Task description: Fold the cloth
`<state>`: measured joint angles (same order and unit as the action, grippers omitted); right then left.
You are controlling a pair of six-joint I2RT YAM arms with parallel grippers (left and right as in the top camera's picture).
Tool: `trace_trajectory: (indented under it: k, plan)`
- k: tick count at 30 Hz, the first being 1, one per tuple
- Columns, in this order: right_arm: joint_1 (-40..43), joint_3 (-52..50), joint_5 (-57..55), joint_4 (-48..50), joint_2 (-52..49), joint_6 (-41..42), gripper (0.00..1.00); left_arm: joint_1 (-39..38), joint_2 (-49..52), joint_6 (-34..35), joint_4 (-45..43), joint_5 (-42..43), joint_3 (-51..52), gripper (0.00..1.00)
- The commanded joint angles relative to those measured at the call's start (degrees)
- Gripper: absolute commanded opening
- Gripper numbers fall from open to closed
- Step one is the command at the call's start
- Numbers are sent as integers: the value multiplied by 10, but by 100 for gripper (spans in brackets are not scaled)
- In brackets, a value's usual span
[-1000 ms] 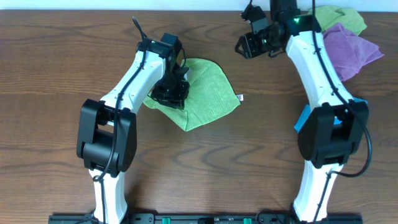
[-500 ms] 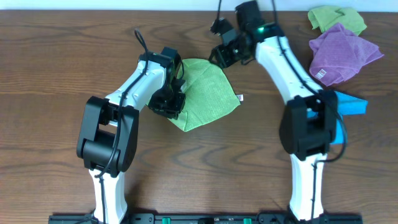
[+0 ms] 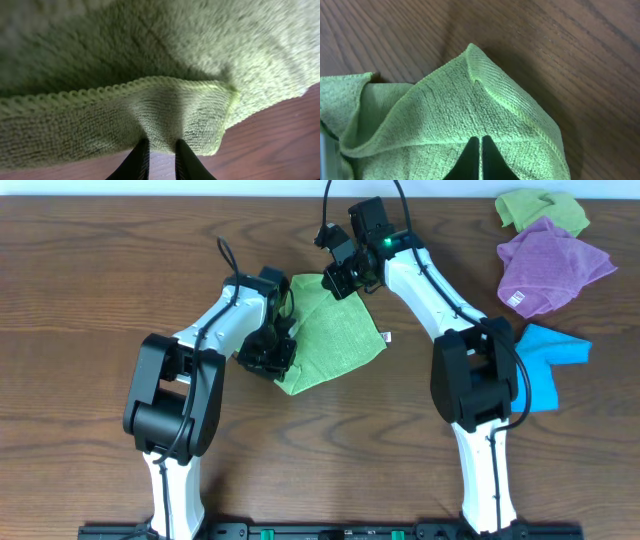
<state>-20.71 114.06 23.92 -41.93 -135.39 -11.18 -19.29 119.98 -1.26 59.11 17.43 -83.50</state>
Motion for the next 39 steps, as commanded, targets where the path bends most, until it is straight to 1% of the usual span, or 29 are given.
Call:
trace_trajectory:
  k: [1, 15, 22, 35, 39]
  plan:
    - [-4, 5, -2, 7, -4, 9, 1, 0, -8, 2, 3, 14, 15, 19]
    - [-14, 5, -2, 4, -8, 9, 1, 0, -8, 6, 33, 31, 16, 18]
    - [-14, 5, -6, 10, -37, 12, 1, 0, -8, 6, 38, 31, 16, 18]
    - [-15, 5, -47, 79, -44, 31, 1, 0, -8, 6, 38, 32, 16, 19]
    - [-15, 5, -62, 99, -45, 50, 1, 0, -8, 6, 38, 32, 16, 19]
